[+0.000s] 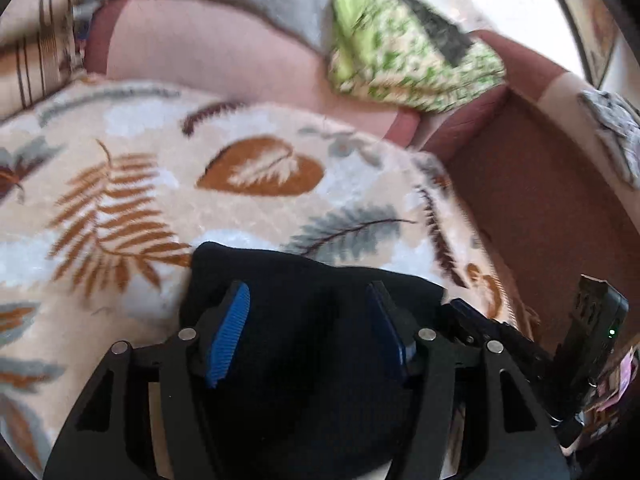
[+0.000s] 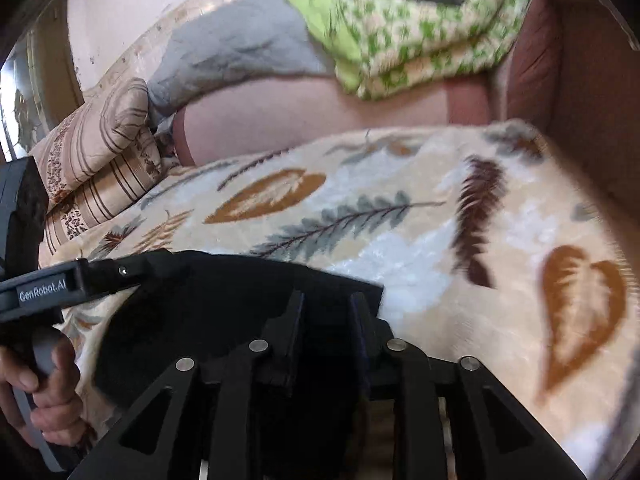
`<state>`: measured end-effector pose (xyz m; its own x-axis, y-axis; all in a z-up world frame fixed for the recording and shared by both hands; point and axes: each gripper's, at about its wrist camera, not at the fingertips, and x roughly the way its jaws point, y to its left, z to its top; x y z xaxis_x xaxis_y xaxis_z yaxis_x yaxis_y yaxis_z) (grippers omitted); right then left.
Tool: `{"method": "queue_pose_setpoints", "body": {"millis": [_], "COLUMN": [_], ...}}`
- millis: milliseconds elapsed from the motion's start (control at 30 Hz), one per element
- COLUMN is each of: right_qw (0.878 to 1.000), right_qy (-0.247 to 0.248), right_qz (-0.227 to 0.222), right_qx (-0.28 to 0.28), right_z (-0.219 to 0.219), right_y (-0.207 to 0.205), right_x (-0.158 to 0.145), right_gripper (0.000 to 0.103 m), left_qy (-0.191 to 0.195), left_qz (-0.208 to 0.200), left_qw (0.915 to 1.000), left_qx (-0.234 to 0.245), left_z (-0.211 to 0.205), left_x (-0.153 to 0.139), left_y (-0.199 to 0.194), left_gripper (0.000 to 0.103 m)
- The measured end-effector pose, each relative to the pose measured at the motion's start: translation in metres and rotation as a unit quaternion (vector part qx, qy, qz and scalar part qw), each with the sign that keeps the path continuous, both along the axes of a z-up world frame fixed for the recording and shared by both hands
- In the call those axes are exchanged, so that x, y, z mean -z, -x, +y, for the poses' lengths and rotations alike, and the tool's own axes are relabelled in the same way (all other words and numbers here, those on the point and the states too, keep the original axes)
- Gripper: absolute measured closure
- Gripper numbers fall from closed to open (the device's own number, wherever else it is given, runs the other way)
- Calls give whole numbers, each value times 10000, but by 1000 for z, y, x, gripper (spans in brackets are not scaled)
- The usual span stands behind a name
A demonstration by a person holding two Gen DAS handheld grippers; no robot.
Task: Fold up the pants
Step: 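Press the black pants bundle flat with both open grippers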
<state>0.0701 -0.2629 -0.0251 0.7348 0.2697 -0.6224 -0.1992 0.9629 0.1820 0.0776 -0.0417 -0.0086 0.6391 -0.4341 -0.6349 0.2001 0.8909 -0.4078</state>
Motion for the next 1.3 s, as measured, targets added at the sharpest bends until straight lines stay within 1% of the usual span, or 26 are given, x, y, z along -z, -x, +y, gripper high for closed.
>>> {"method": "queue_pose_setpoints", "body": {"millis": [33,67,100,133,167,200,233,267,333,367,400,433,500,567,633,667,700,733,767,867,967,1033,1100,1200,1233,1300], "right_qw": [9999,9999,9996,9976,9962,9962,9959,9966,9983,9989,9993,9991,9982,9975,9953,9944,9944,9948,9954,9962,9965,9967,9971,9976,9977,9980], "right_qy": [-48,-20,152,439,594,719,783,679,247,176,290,424,360,444,634,721,729,683,594,416,224,161,154,69,74,24], "right_qz": [-98,-27,160,507,592,447,417,459,522,417,211,-69,-388,-262,196,271,202,198,215,235,302,301,240,178,153,123], "right_qx": [-67,-146,-165,-195,-217,-208,-187,-89,42,104,95,7,-291,-490,-712,-726,-732,-724,-717,-723,-746,-734,-712,-661,-659,-613], "right_z": [0,2,6,13,17,18,19,14,2,-2,-1,2,7,17,29,31,31,30,27,23,20,20,20,19,19,17], "right_y": [15,25,32,36,37,39,36,31,31,37,45,55,71,72,63,60,60,60,60,60,59,61,62,63,64,68], "right_x": [-6,-8,-4,11,20,21,20,21,18,13,6,-3,-13,-7,11,17,17,16,17,18,19,19,19,18,16,8], "right_gripper": [77,78,77,76,76,71,63,61,61,62,63,63,63,63,62,62,62,61,61,58,55,55,55,54,55,54], "left_qy": [39,56,-84,-224,-486,-799,-1159,-1111,-774,-571,-380,-257,-110,-101,-334,-427,-527,-516,-409,-70,630,973,1042,1003,1004,953], "left_qz": [-16,52,253,449,556,444,288,287,231,186,159,115,-10,78,439,447,365,349,359,408,447,452,476,504,442,65], "left_qw": [10000,9999,9996,9987,9971,9956,9926,9930,9964,9979,9988,9993,9998,9998,9982,9978,9977,9978,9981,9986,9965,9939,9931,9932,9934,9951], "left_qx": [70,135,113,116,195,214,240,266,271,258,258,250,153,167,214,231,233,249,291,324,304,262,262,323,344,272], "left_z": [0,-1,-4,-8,-15,-22,-32,-34,-27,-21,-14,-9,-1,0,-9,-12,-15,-16,-15,-8,6,11,13,12,13,17], "left_x": [-3,-2,6,16,31,35,34,31,23,19,14,11,4,10,27,30,29,28,27,29,32,34,33,28,24,10], "left_y": [9,21,30,33,35,34,31,28,31,36,41,46,57,61,50,48,50,50,52,50,49,49,50,50,52,60], "left_gripper": [44,43,44,44,44,43,41,34,32,32,32,32,32,32,32,31,29,26,20,17,9,6,5,5,5,5]}}
